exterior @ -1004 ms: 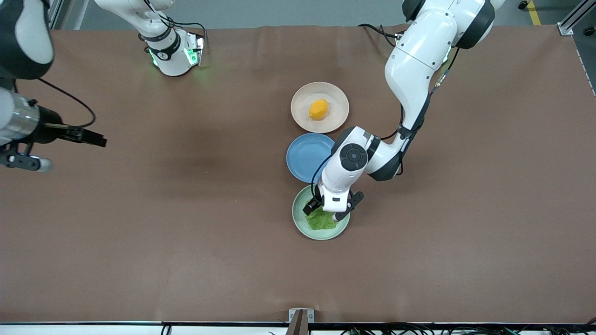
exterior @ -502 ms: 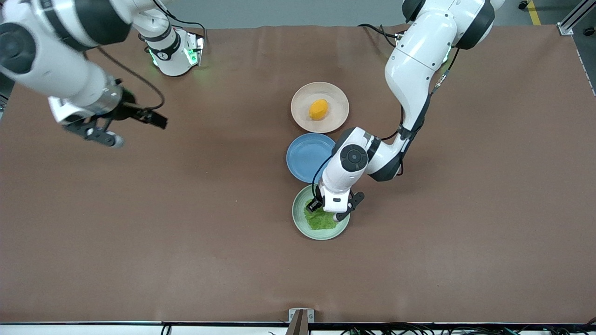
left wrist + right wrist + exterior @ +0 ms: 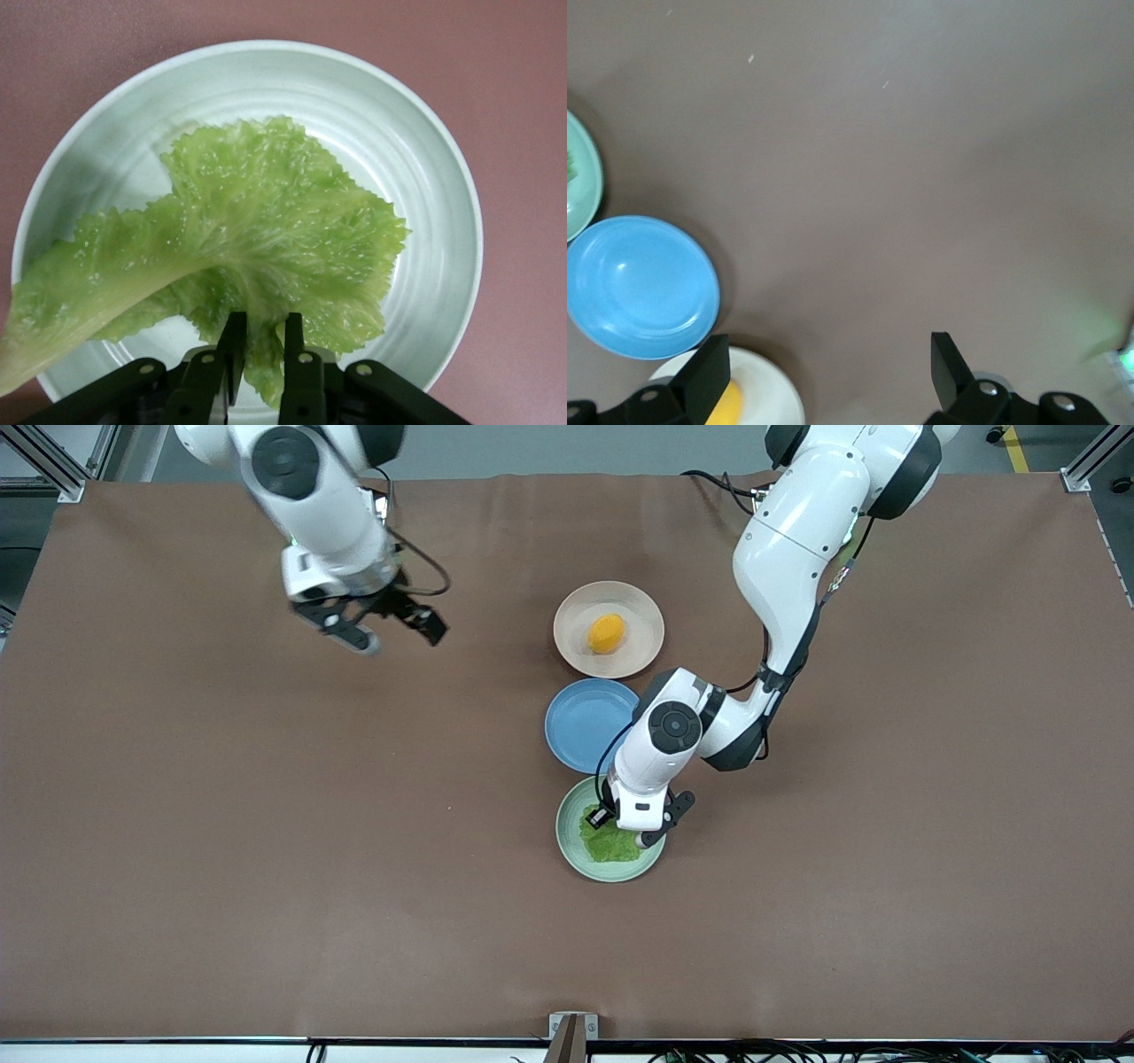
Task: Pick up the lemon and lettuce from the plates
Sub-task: 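Close the left gripper on the lettuce while the right gripper reaches the lemon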
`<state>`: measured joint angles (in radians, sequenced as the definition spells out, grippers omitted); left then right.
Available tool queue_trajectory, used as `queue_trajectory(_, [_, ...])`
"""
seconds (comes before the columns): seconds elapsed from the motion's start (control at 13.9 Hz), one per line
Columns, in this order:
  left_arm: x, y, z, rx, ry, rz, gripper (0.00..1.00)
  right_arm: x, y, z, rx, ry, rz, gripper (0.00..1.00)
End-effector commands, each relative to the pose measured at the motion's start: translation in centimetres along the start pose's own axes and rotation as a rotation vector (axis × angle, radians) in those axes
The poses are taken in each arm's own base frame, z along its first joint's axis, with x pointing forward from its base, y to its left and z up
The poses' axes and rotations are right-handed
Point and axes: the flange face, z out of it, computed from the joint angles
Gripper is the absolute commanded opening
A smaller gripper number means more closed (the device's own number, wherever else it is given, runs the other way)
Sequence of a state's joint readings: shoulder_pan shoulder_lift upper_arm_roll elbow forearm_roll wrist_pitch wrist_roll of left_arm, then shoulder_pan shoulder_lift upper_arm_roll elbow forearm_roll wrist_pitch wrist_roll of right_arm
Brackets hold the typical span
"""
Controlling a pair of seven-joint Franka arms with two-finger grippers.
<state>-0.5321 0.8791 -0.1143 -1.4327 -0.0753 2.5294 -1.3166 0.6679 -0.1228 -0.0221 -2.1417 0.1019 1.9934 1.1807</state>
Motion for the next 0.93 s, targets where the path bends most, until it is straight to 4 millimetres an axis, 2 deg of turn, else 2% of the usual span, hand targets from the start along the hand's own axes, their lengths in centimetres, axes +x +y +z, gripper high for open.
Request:
queue_trajectory(0.0, [0.0, 0.2, -0.2, 0.003, 0.019, -0.002, 0.1, -4.0, -2.1, 3.5, 0.009, 0.003, 0.06, 1.0])
queue_trajectory(0.14, [0.0, 0.2, -0.2, 0.003, 0.019, -0.003, 0.01, -7.6, -4.7, 6.9, 0.028, 0.02, 0.093, 1.0])
queue_trajectory(0.36, [0.0, 0.5, -1.2, -0.004, 0.022, 0.004, 0.0, -12.1, -7.7, 11.8, 0.007, 0.035, 0.096, 1.0])
queue_trajectory(0.5, [-0.2, 0.9, -2.9, 0.017, 0.017, 0.006, 0.0, -14.3, -10.0, 14.1, -0.011, 0.072, 0.117, 1.0])
queue_trajectory(0.65, [-0.3, 1.3, -5.5, 0.051, 0.008, 0.007, 0.0, -15.7, -12.2, 15.7, -0.007, 0.084, 0.138, 1.0])
queue_trajectory(0.86, [0.0, 1.6, -9.7, 0.091, 0.003, 0.004, 0.0, -18.1, -13.6, 19.5, 0.04, 0.083, 0.106, 1.0])
